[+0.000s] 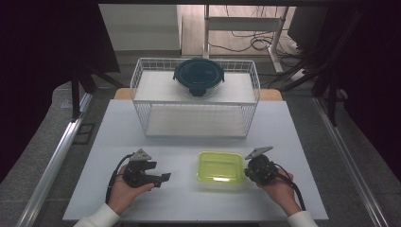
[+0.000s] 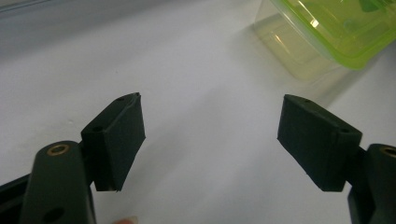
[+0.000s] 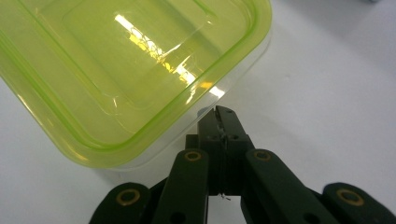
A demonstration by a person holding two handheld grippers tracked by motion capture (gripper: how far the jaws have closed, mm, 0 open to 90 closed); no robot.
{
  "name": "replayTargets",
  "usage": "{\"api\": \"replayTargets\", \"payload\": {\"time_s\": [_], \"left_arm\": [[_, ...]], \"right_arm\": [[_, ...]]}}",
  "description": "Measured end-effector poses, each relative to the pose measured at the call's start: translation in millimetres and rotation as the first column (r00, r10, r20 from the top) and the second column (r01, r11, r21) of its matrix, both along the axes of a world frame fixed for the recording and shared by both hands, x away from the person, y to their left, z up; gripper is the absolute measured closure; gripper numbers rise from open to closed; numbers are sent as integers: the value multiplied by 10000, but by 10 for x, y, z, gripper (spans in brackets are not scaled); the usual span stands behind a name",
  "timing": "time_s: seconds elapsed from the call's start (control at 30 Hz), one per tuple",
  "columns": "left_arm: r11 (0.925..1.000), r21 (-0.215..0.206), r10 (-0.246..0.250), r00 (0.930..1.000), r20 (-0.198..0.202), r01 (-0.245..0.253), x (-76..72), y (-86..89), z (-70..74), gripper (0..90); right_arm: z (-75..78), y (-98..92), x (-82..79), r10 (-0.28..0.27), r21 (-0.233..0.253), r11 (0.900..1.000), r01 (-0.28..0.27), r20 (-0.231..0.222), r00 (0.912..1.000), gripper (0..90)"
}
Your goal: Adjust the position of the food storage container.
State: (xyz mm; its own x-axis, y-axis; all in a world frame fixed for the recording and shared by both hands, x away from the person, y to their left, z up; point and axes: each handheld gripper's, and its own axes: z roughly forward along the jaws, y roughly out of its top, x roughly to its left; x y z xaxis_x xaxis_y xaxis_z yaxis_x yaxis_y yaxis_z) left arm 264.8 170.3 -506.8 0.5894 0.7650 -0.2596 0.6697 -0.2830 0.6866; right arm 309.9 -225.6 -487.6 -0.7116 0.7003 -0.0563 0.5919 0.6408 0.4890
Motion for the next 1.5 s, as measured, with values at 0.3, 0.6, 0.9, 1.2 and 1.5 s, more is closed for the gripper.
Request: {"api": "replayTargets", "payload": {"time_s": [0.3, 0.6, 0.9, 1.2, 1.5], "left_arm": [[10000, 23, 19, 10000, -26, -19, 6, -2, -9, 226], [10000, -54, 56, 10000, -46, -56, 17, 18, -23, 226], [9996, -210, 183, 9998, 7, -183, 31, 46, -22, 228], [9988, -367, 340, 9994, 16, -339, -1, 106, -23, 229], [9985, -358, 415, 9990, 183, -408, -39, 131, 10, 229]], "right_arm": [[-25, 141, 86, 146, -66, 9999, -145, 157, 9998, 888], [-33, 364, 146, 510, -90, 9987, -507, 303, 9982, 888], [-34, 570, 187, 833, -2, 9965, -834, 412, 9957, 888], [-44, 670, 201, 1003, -7, 9950, -1003, 454, 9939, 888], [118, 436, 134, 349, 491, 9980, -404, 1080, 9935, 888]]}}
